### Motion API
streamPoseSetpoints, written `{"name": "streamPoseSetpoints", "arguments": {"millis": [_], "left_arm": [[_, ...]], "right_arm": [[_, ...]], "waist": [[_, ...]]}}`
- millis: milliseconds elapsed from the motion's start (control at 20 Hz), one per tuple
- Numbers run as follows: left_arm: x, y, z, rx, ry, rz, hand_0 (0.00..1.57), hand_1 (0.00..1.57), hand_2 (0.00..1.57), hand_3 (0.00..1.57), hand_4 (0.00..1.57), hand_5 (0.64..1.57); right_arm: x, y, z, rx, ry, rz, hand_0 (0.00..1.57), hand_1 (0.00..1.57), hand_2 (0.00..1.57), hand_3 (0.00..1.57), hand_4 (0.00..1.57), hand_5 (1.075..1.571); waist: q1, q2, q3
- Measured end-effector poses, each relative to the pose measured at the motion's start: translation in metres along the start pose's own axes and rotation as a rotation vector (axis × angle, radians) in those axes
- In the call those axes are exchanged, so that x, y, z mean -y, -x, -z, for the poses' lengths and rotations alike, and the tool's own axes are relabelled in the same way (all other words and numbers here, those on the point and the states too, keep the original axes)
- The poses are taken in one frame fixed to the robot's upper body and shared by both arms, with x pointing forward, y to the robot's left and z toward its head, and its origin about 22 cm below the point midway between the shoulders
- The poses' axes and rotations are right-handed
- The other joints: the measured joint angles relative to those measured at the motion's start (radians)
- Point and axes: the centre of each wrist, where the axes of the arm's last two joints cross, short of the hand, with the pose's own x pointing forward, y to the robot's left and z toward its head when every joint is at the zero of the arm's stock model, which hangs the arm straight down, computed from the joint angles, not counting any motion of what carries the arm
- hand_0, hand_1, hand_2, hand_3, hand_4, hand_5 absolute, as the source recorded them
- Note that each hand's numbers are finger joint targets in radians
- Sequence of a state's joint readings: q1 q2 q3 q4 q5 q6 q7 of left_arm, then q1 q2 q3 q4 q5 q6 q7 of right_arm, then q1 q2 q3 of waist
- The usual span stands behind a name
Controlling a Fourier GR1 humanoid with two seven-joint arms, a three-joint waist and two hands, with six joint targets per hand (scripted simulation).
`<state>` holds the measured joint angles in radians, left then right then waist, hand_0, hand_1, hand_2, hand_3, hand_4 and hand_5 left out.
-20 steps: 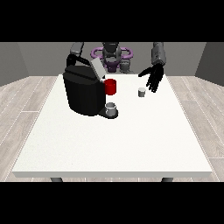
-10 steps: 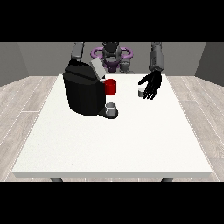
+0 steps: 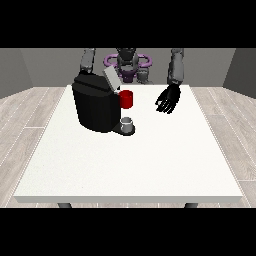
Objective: Insert the coffee pod into the coffee machine and close the lid
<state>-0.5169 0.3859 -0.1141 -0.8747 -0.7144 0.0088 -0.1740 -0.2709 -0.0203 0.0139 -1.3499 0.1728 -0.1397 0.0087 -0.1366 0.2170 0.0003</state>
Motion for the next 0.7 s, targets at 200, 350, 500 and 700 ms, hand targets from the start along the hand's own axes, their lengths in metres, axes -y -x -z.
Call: {"name": "streamPoseSetpoints", "arguments": {"millis": [200, 350, 500, 700], "left_arm": [[0.008, -0.005, 0.004, -0.001, 0.057, 0.087, 0.76, 0.76, 0.93, 0.77, 0.35, 1.571], [0.006, -0.004, 0.008, -0.022, 0.097, 0.131, 0.73, 0.73, 0.96, 0.85, 0.39, 1.571], [0.008, 0.0, 0.009, -0.025, 0.137, 0.145, 0.87, 0.87, 1.02, 0.92, 0.41, 1.571], [0.015, 0.001, 0.011, -0.014, 0.153, 0.162, 1.15, 1.15, 1.26, 1.16, 0.47, 1.571]], "right_arm": [[-0.004, 0.013, -0.002, 0.003, -0.001, 0.015, 0.0, 0.0, 0.0, 0.0, 0.0, 1.571], [-0.004, 0.015, 0.001, -0.01, 0.0, 0.016, 0.0, 0.0, 0.0, 0.0, 0.0, 1.571], [-0.004, 0.016, 0.002, -0.032, 0.002, 0.026, 0.0, 0.0, 0.0, 0.0, 0.0, 1.571], [0.001, 0.031, -0.002, -0.066, 0.014, 0.033, 0.0, 0.0, 0.0, 0.0, 0.0, 1.571]], "waist": [[0.007, 0.006, 0.001], [0.004, 0.0, 0.0017], [0.007, -0.019, 0.0009], [0.017, -0.036, 0.0007]]}}
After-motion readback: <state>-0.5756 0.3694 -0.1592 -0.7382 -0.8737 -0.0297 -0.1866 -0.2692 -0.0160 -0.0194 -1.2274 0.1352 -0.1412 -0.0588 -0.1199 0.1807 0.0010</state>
